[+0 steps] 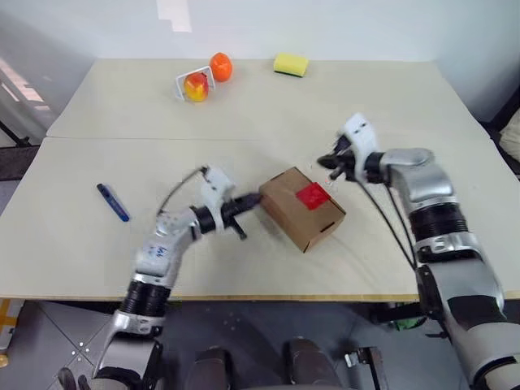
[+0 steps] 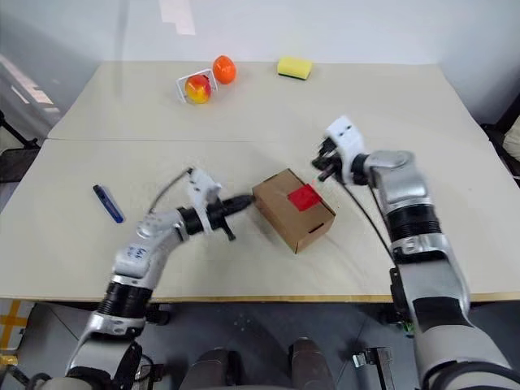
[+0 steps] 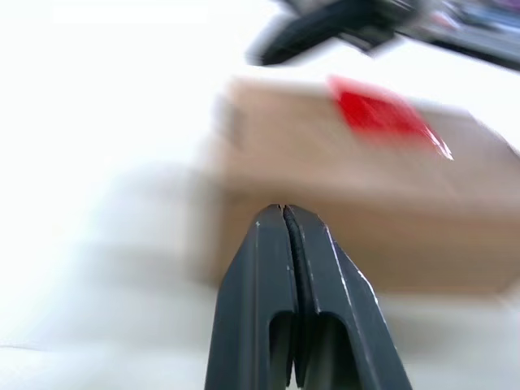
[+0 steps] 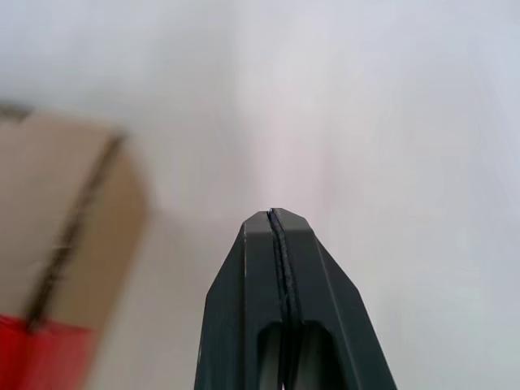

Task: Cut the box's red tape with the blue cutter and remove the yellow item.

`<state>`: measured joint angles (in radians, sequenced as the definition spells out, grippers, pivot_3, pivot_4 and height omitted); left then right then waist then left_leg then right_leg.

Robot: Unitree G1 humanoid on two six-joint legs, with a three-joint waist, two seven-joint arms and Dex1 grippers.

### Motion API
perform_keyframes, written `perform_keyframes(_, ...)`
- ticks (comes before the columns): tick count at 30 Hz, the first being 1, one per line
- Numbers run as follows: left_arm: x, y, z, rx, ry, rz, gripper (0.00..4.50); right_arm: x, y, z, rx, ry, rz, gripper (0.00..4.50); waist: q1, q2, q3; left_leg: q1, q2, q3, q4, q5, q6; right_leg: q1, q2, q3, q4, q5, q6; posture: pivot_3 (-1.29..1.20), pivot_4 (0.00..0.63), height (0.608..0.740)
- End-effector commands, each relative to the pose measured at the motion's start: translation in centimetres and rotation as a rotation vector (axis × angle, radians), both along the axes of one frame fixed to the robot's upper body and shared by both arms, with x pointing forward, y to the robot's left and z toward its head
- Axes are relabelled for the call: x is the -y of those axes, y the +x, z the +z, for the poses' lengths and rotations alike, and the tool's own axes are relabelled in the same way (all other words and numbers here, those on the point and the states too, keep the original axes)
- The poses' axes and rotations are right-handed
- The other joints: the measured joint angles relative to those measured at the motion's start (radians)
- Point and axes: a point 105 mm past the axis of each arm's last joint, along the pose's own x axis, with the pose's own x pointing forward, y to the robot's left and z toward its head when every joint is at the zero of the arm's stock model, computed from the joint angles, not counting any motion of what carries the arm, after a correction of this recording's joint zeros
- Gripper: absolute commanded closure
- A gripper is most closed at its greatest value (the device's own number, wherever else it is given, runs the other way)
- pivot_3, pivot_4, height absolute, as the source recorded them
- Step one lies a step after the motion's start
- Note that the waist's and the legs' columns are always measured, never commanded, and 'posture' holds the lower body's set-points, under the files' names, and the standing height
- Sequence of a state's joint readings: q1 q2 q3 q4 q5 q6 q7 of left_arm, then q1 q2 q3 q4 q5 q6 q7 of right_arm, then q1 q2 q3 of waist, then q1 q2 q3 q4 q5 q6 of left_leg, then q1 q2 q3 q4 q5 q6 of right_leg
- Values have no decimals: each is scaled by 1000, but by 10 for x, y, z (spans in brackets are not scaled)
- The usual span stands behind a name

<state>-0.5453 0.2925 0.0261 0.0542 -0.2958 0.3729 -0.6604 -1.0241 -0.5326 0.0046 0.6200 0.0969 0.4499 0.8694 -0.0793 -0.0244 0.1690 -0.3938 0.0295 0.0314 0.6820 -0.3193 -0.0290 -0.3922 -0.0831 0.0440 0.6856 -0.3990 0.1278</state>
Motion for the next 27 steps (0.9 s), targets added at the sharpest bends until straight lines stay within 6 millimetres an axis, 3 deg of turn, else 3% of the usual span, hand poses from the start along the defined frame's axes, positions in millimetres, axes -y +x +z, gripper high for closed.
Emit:
perform_keyframes(1,-15,4,33,74,-106,96,4476,23,-11,28,49,163,-14,4500,2,0,0,0,0,0,0,0,0,1,0,0,-1,0,0,0,150,740)
perform_keyframes(4,-39,12,39,95,-112,229,4495,38,-23,24,19,186,-3,4333,2,0,0,0,0,0,-1,0,0,1,1,-1,-2,0,0,0,150,740)
perform_keyframes(6,-81,23,44,103,-91,459,4067,39,-53,19,-40,181,127,3937,6,0,0,0,0,0,-1,0,1,1,1,-1,-3,0,0,0,150,740)
perform_keyframes(8,-103,23,50,123,-88,580,3557,37,-72,24,-37,215,214,3294,6,0,0,-2,1,-1,-1,-1,1,0,2,-1,-3,0,0,0,150,740)
perform_keyframes(11,-117,15,44,109,-85,713,2679,34,-90,39,44,290,324,2270,-2,0,0,-2,0,1,-1,-1,1,0,2,0,-3,0,0,0,150,740)
perform_keyframes(18,-137,-2,38,63,-172,1006,553,28,-96,42,105,237,380,0,31,-2,1,-1,0,0,0,-1,1,1,2,1,-5,2,2,0,150,740)
perform_keyframes(20,-145,-8,36,35,-221,1126,18,23,-96,42,111,222,394,0,43,-2,1,-1,0,1,0,-1,2,1,2,1,-6,2,2,0,150,740)
perform_keyframes(25,-163,-13,10,-284,-368,1371,18,9,-95,48,126,211,439,0,56,-3,2,-2,0,2,1,-2,3,1,2,1,-7,3,3,0,150,740)
perform_keyframes(27,-172,-14,6,-318,-420,1428,18,2,-95,49,125,206,469,0,57,-3,2,-3,0,1,2,-2,3,1,2,1,-7,3,4,0,150,740)
